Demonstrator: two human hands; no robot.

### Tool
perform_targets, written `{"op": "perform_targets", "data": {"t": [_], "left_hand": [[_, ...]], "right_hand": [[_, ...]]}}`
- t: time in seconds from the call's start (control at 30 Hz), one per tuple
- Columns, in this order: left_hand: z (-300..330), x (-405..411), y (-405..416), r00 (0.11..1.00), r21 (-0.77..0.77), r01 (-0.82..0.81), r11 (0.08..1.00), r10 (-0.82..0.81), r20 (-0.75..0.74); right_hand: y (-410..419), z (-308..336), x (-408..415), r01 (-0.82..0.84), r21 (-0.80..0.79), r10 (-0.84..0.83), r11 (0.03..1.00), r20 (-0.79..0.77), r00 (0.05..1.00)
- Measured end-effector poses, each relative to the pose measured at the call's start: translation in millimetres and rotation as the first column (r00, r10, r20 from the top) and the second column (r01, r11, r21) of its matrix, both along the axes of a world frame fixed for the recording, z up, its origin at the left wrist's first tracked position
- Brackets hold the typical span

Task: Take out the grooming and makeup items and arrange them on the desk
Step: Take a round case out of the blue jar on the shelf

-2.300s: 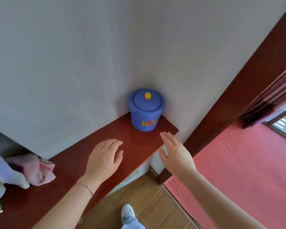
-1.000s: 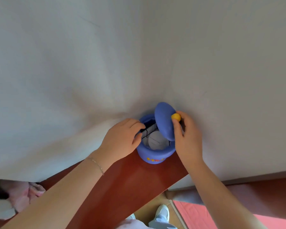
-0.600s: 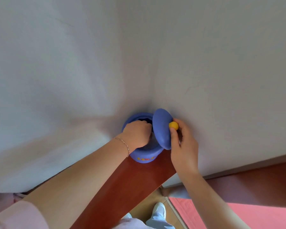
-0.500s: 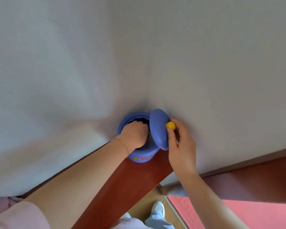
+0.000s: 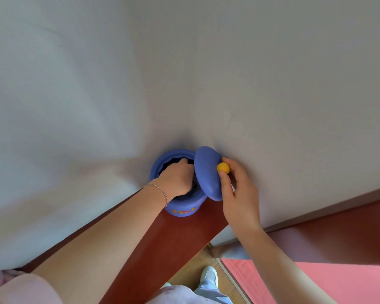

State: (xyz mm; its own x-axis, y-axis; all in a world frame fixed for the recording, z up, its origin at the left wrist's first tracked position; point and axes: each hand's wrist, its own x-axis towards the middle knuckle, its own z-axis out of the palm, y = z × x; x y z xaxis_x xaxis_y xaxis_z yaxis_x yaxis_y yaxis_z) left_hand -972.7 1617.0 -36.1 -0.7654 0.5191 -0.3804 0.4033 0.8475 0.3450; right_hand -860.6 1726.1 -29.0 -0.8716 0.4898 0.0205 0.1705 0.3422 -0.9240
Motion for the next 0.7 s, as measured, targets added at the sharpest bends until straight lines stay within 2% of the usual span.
{"op": "perform_targets", "data": {"t": [0.13, 0.33, 0.5, 0.7], "left_hand": [[-1.6, -3.0, -5.7, 0.994, 0.155, -0.066, 0.986, 0.051, 0.096], [15.0, 0.4, -23.4, 0.992, 0.298, -0.125, 0.946, 0.126, 0.016], [32.0, 0.9, -53.1, 0.95, 0.487, -0.247, 0.838, 0.307, -0.047], [44.0, 18.6, -99.6, 0.872, 0.593, -0.372, 0.714, 0.488, -0.04]], "right_hand": [[1.1, 0.7, -0.6, -0.014, 0.028, 0.014, 1.0, -0.024, 1.0], [-0.5, 3.2, -4.6, -0.025, 0.059, 0.028, 0.998, -0.056, 0.998], [-8.4, 7.3, -10.2, -0.043, 0.09, 0.048, 0.995, -0.059, 0.997], [-25.0, 4.8, -22.9, -0.118, 0.236, 0.128, 0.964, -0.026, 0.991]]}}
